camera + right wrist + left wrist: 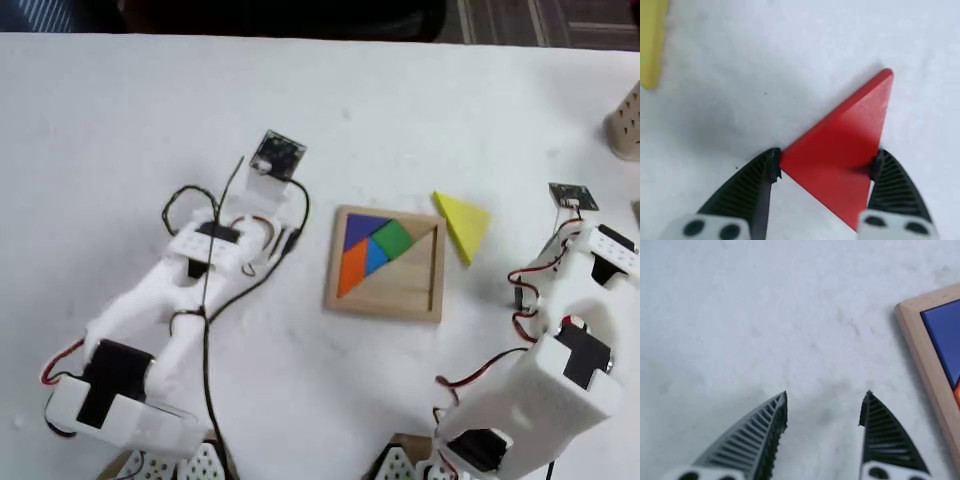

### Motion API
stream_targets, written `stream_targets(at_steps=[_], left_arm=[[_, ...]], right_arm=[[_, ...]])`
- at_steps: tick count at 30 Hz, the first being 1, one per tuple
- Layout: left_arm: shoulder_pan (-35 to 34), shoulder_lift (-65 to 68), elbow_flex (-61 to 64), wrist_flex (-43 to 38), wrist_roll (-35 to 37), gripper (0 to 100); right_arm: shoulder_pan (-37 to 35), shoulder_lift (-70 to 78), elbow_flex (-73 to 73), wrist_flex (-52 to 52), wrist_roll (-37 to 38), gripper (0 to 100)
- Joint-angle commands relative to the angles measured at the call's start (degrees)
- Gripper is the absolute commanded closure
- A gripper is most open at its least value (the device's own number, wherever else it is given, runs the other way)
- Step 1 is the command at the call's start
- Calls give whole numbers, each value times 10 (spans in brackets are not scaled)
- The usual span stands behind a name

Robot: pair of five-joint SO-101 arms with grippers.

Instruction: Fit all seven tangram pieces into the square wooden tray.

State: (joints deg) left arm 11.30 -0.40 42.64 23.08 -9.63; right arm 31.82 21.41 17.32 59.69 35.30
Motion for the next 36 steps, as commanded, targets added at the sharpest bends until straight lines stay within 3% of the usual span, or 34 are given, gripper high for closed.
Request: stream_targets(at_steps=[1,15,28,31,36], left_arm=[[-7,-3,-29,-13,-7,759],[-7,-3,-29,-13,-7,759],[-7,-3,-29,-13,-7,759],[-7,-3,-29,-13,-7,759],[-7,-3,-29,-13,-7,759]], right_arm=[[-3,23,-5,-20,-4,854],[14,-109,-7,16,-1,977],[12,-144,-11,33,-7,977],[-6,-152,-36,51,-76,965],[-44,-153,-99,73,-237,834]])
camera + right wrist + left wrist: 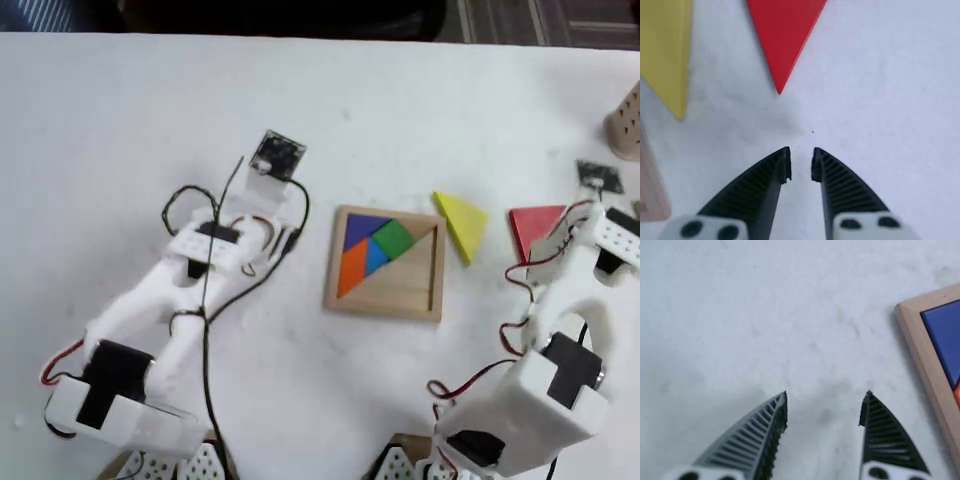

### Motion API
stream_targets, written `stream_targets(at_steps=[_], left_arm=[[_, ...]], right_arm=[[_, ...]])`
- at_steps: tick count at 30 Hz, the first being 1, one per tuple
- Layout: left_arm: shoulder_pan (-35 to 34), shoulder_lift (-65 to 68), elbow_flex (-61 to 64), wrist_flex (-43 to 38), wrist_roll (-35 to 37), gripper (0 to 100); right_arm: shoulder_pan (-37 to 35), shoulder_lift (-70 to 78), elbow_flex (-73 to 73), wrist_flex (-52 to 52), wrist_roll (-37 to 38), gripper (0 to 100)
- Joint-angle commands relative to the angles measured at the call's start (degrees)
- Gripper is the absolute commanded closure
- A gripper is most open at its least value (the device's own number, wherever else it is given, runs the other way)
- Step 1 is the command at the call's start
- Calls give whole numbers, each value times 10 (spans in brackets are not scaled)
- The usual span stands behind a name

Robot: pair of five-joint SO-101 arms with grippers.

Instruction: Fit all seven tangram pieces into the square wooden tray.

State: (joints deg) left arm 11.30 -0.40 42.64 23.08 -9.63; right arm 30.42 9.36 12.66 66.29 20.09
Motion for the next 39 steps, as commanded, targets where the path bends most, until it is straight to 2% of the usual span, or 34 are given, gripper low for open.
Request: stream_targets(at_steps=[1,5,9,18,26,28,35,39], left_arm=[[-7,-3,-29,-13,-7,759],[-12,-3,-30,-13,-7,759],[-12,-2,-30,-13,-7,759],[-12,-1,-29,-30,-7,759],[-12,0,-25,-47,-7,759],[-12,0,-25,-47,-7,759],[-12,0,-25,-49,-7,759],[-12,0,-25,-49,-7,759]], right_arm=[[-42,-27,-68,7,-110,828],[-80,17,-128,-53,-135,889],[-87,103,-204,-126,-135,985],[-59,369,-485,-134,-130,978],[-57,524,-676,-132,-3,979],[-56,543,-702,-93,18,979],[-60,546,-738,141,68,979],[-54,536,-753,229,88,979]])
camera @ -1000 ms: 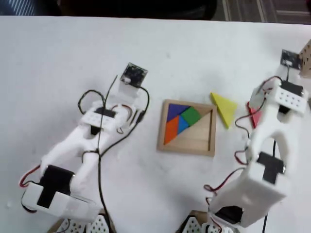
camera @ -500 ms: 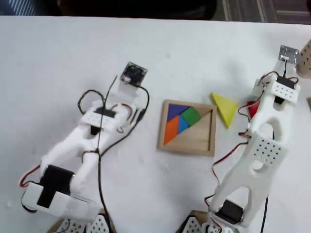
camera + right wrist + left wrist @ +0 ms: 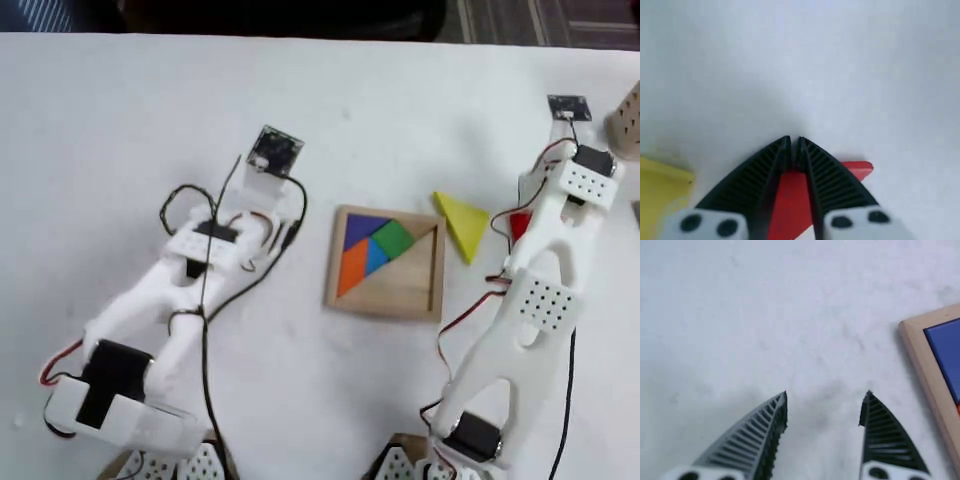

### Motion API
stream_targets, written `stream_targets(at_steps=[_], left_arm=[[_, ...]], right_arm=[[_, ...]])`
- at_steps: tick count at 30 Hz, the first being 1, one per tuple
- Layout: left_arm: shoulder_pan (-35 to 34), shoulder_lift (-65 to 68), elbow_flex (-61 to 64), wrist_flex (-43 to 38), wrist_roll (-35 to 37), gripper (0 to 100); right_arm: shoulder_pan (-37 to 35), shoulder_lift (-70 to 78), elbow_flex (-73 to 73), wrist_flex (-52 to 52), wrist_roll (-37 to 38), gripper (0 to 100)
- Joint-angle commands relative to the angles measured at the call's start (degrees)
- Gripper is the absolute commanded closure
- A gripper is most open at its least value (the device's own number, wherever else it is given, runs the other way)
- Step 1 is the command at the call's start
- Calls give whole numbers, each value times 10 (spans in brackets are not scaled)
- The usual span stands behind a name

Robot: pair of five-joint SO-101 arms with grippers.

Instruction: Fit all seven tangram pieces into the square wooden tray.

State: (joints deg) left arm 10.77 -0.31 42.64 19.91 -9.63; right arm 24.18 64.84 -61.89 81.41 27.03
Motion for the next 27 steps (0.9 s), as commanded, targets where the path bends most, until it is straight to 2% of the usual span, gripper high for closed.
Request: stream_targets(at_steps=[1,5,10,17,21,27], left_arm=[[-7,-1,-25,-18,-7,759],[-7,-1,-25,-18,-7,759],[-7,-1,-25,-18,-7,759],[-7,-1,-25,-18,-7,759],[-7,-1,-25,-18,-7,759],[-7,-1,-25,-18,-7,759]], right_arm=[[11,-22,-11,99,18,979],[14,-32,-16,160,40,979],[36,-32,-3,167,42,979],[52,-105,129,162,81,979],[58,-199,228,124,81,979],[58,-358,477,-12,69,979]])
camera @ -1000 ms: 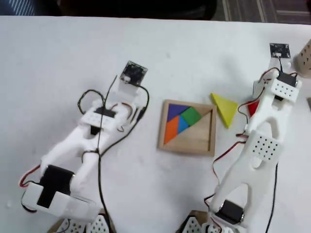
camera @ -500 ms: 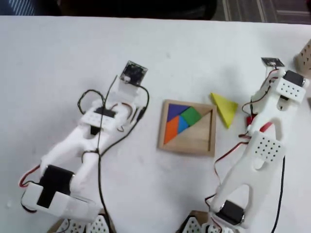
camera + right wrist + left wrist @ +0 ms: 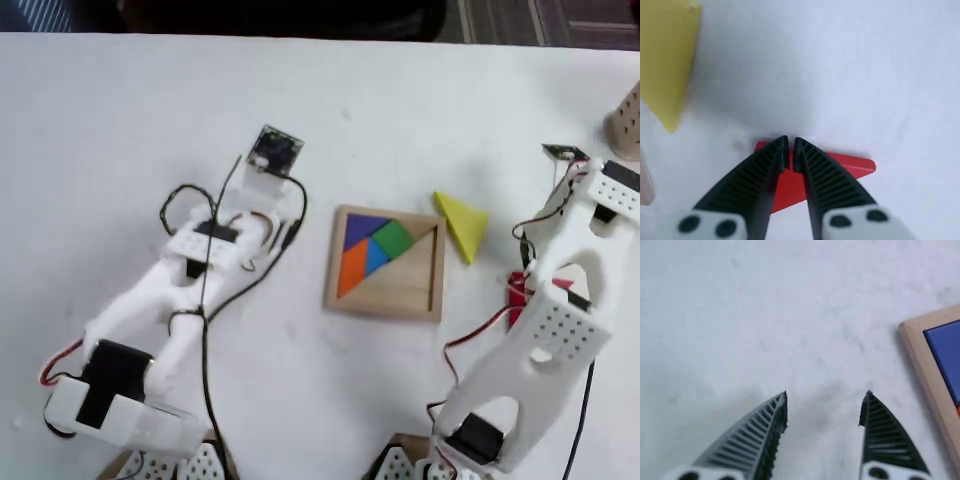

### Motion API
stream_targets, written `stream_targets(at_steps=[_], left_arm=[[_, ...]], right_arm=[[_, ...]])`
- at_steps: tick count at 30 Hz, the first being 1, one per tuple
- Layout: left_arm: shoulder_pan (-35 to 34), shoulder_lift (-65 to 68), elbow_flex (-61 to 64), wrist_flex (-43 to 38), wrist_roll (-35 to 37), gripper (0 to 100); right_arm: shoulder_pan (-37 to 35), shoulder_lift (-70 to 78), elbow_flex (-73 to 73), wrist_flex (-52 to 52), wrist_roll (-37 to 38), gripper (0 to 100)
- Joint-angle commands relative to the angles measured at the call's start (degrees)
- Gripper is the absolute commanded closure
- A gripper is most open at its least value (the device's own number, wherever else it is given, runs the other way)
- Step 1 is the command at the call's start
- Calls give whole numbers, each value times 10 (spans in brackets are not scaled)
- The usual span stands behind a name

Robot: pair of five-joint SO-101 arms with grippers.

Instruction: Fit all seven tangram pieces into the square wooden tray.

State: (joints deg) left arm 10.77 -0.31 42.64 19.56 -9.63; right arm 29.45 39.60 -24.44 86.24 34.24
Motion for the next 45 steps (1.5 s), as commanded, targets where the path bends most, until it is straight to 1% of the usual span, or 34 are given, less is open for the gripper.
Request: stream_targets(at_steps=[1,6,7,9,12,15,17,22,24,32,37,41,45], left_arm=[[-7,-1,-25,-14,-7,759],[-7,-1,-25,-14,-7,759],[-7,-1,-25,-13,-7,759],[-7,-1,-25,-12,-7,759],[-7,-1,-25,-12,-7,759],[-7,-1,-25,-11,-7,759],[-7,-1,-25,-11,-7,759],[-7,-1,-24,-11,-7,759],[-7,-1,-24,-11,-7,759],[-7,-1,-24,-11,-7,759],[-7,-1,-24,-11,-7,759],[-7,-1,-24,-11,-7,759],[-7,-1,-24,-11,-7,759]], right_arm=[[5,-137,149,-86,-9,979],[4,-303,363,-205,-19,979],[4,-332,396,-225,-35,978],[6,-381,452,-255,-90,976],[7,-436,505,-274,-173,974],[4,-456,517,-277,-236,974],[2,-456,515,-278,-258,964],[-7,-451,518,-281,-297,808],[-9,-440,516,-281,-305,774],[-22,-385,516,-317,-311,767],[-22,-356,516,-351,-401,765],[-23,-356,516,-363,-413,765],[-44,-351,516,-371,-413,765]])
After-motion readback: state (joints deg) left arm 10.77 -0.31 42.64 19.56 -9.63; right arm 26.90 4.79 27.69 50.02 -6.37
